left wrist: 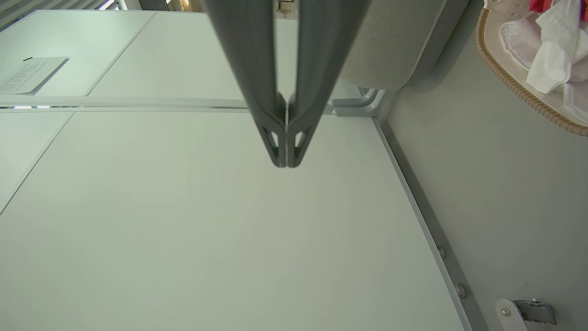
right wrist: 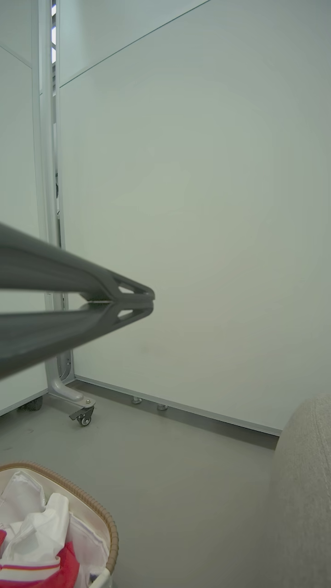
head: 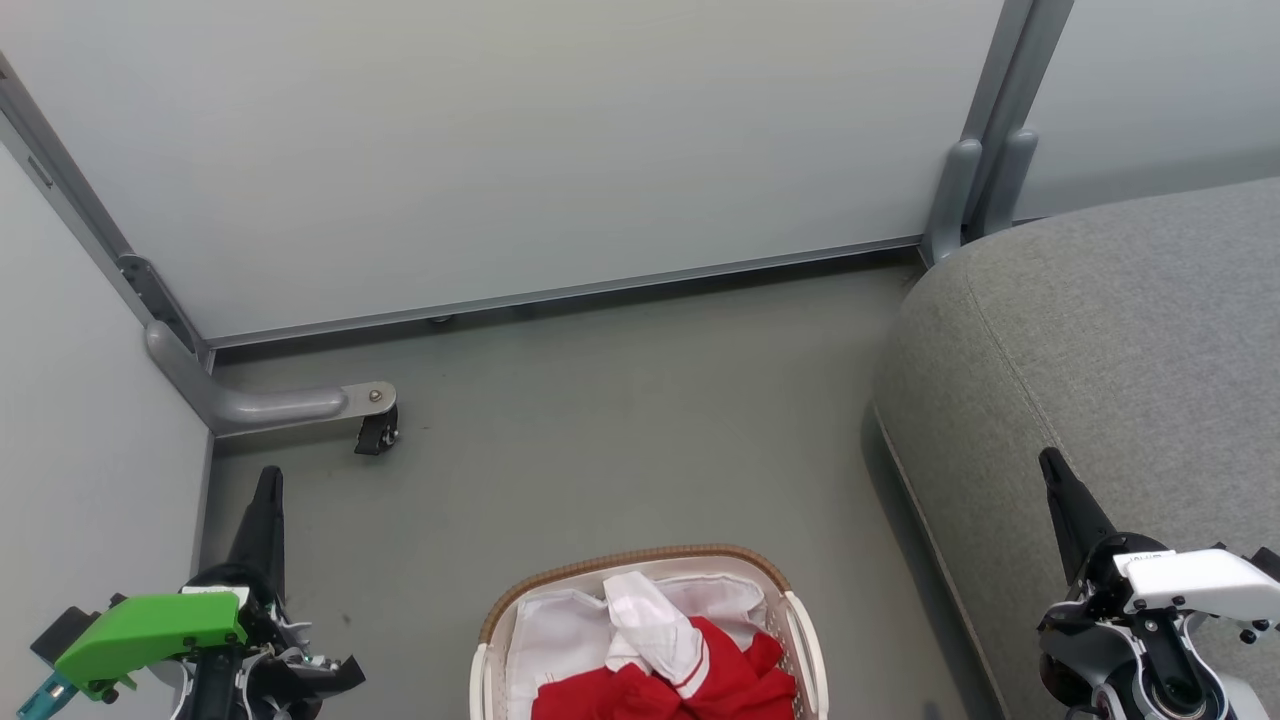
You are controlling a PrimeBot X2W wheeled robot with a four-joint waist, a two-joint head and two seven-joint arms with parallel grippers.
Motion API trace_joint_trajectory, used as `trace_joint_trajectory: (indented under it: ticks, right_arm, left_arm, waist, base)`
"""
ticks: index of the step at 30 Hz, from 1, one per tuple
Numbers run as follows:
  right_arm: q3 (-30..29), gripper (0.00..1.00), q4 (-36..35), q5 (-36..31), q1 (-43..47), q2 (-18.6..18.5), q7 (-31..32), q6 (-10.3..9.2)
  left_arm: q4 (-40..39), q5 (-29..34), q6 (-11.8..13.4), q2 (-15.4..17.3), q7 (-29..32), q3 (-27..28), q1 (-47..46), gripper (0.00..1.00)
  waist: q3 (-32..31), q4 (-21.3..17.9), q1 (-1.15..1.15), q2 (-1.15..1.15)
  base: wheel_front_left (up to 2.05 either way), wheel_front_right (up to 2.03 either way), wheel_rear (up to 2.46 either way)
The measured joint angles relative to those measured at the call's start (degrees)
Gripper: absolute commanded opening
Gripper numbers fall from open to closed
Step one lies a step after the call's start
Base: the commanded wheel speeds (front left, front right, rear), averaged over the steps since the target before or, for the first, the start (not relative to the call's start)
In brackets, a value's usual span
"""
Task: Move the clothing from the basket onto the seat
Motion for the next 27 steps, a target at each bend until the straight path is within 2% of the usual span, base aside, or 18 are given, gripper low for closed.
trace_joint_trajectory:
  ticks: [27]
  right_arm:
    - [0.0,0.00,0.0,0.0,0.0,0.0,0.0,0.00]
  left_arm:
    - [0.0,0.0,0.0,0.0,0.0,0.0,0.0,0.00]
  waist:
    - [0.0,0.0,0.00,0.00]
  base:
    - [0.00,0.00,0.00]
